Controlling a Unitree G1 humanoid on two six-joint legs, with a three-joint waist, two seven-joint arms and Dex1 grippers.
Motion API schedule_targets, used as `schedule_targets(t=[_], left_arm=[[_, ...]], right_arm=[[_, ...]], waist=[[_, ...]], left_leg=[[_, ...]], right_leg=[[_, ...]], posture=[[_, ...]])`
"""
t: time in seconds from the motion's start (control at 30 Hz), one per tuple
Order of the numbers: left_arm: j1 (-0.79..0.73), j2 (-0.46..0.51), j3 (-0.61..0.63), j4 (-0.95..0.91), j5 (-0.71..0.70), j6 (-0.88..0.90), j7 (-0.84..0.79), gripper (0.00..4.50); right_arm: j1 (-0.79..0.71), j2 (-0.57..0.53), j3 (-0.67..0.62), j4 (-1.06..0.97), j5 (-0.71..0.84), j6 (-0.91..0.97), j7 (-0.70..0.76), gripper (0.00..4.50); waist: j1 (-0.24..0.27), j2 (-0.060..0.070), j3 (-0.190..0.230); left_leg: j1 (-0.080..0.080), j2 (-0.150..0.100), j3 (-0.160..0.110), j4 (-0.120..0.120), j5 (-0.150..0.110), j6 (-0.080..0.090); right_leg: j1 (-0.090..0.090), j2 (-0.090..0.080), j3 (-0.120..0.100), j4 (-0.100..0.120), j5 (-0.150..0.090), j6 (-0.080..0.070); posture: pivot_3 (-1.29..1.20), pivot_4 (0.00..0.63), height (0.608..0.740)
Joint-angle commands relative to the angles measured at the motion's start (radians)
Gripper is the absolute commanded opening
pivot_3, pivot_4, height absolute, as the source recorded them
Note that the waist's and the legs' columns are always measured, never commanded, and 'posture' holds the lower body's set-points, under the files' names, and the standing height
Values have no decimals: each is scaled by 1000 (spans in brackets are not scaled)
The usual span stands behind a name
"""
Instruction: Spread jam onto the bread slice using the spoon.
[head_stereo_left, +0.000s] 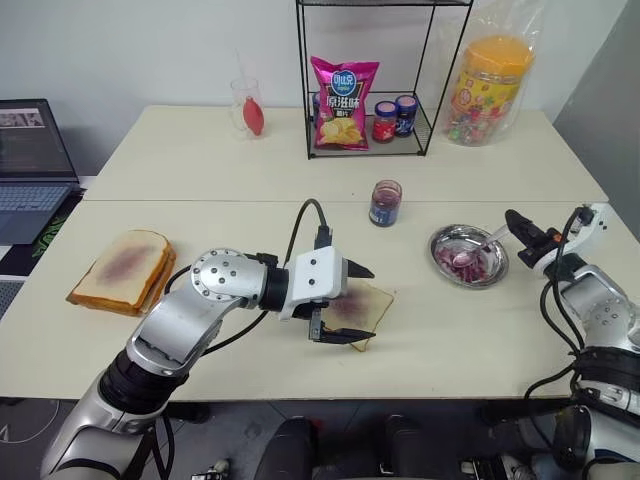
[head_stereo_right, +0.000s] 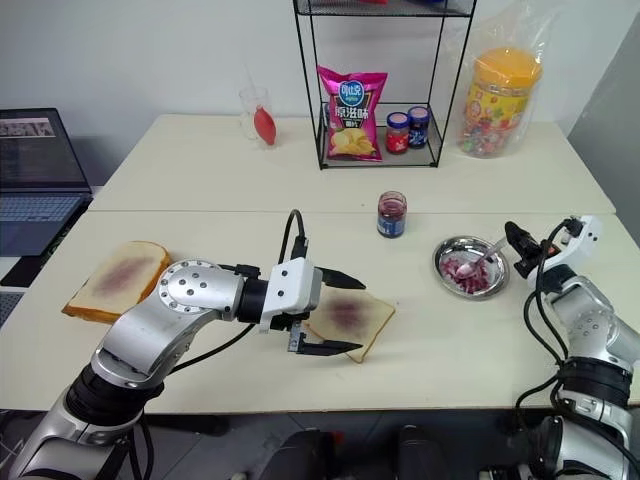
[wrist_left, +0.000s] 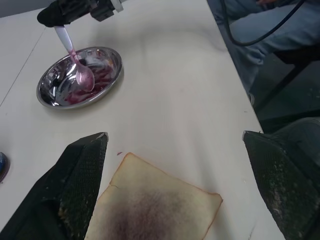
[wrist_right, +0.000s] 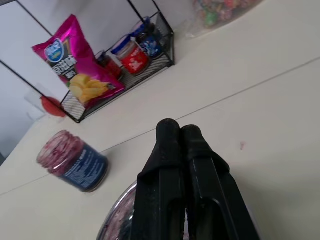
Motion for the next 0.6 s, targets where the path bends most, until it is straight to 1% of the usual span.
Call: schedule_targets(t=[0.03, 0.17, 0.37, 0.47, 0.57, 0.6], left_arm=[[-11, -13, 3, -14, -5, -4, 8, 4500], [-21, -28, 4, -17, -11, 5, 12, 4500], [-26, -42, 10, -20, -12, 18, 19, 4500], [-24, -42, 9, -18, -9, 16, 20, 4500], [-26, -44, 8, -13, -9, 13, 23, 4500], [-26, -45, 8, -12, -9, 13, 23, 4500]], right_arm=[[-46, -6, -41, 93, -9, -82, -18, 17], [-73, -17, -56, 201, -13, -123, -21, 17], [-61, -20, -39, 226, -18, -128, 7, 17], [-56, -20, -48, 216, -4, -118, 10, 615], [-53, -23, -52, 205, 3, -108, 9, 1412], [-52, -23, -52, 201, 4, -104, 9, 1593]], waist=[[0, 0, 0], [0, 0, 0], [-1, 0, 0], [-1, 0, 0], [0, 0, 0], [-1, 0, 0]], left_leg=[[0, 0, 0, 0, 0, 0], [0, 0, 1, 0, 0, 0], [1, 0, 1, 0, 0, 0], [1, 0, 0, 0, 0, 0], [1, 0, 1, 0, 0, 0], [0, 0, 1, 0, 0, 0]], right_leg=[[0, 0, 0, 0, 0, 0], [0, 0, 1, 0, 0, 0], [0, 0, 1, 0, 0, 0], [0, 0, 1, 1, 0, 0], [0, 0, 1, 0, 0, 0], [0, 0, 1, 0, 0, 0]], posture=[[0, 150, 740], [0, 150, 740], [0, 150, 740], [0, 150, 740], [0, 150, 740], [0, 150, 740]])
